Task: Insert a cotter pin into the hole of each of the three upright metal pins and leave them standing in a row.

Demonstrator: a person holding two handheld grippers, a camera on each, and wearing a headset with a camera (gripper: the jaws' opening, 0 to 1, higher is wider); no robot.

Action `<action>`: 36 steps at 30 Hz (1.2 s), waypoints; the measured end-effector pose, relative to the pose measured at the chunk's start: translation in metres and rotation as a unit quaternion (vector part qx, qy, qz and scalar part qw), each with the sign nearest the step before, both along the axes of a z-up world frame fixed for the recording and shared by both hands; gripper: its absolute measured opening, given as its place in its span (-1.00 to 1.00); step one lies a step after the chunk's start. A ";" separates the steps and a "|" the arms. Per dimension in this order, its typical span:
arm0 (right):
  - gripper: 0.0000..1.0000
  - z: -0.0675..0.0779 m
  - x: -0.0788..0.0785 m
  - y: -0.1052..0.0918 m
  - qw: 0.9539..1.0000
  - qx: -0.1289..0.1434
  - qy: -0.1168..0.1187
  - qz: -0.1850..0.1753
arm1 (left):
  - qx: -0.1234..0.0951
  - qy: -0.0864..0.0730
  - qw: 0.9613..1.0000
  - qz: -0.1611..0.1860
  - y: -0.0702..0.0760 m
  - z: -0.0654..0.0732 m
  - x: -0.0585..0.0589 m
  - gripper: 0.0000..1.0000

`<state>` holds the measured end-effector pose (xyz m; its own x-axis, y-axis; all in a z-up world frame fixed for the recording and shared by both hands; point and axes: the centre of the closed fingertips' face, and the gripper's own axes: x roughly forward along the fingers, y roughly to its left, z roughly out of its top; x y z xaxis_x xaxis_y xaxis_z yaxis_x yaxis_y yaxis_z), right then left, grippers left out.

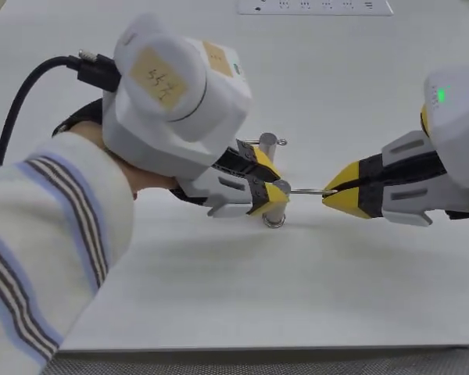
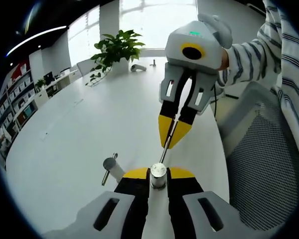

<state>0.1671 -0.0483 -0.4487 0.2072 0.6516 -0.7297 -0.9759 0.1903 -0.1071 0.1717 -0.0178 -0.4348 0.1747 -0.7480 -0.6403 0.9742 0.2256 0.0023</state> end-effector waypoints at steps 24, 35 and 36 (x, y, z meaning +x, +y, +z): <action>-1.00 -0.003 -0.003 0.029 0.999 0.000 0.010 0.049 | -0.005 0.003 1.000 0.003 -0.001 0.001 -0.002 -0.81; -1.00 -0.003 -0.003 0.032 0.998 -0.011 0.007 0.067 | -0.005 0.004 1.000 0.005 -0.002 0.001 -0.001 -0.81; -1.00 -0.003 -0.004 0.033 0.998 -0.012 0.006 0.069 | -0.005 0.004 1.000 0.005 -0.002 0.001 -0.001 -0.81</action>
<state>0.1636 -0.0156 -0.4518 0.1086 0.6556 -0.7472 -0.9938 0.0525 -0.0984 0.1706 -0.0195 -0.4338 0.1782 -0.7519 -0.6347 0.9717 0.2362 -0.0071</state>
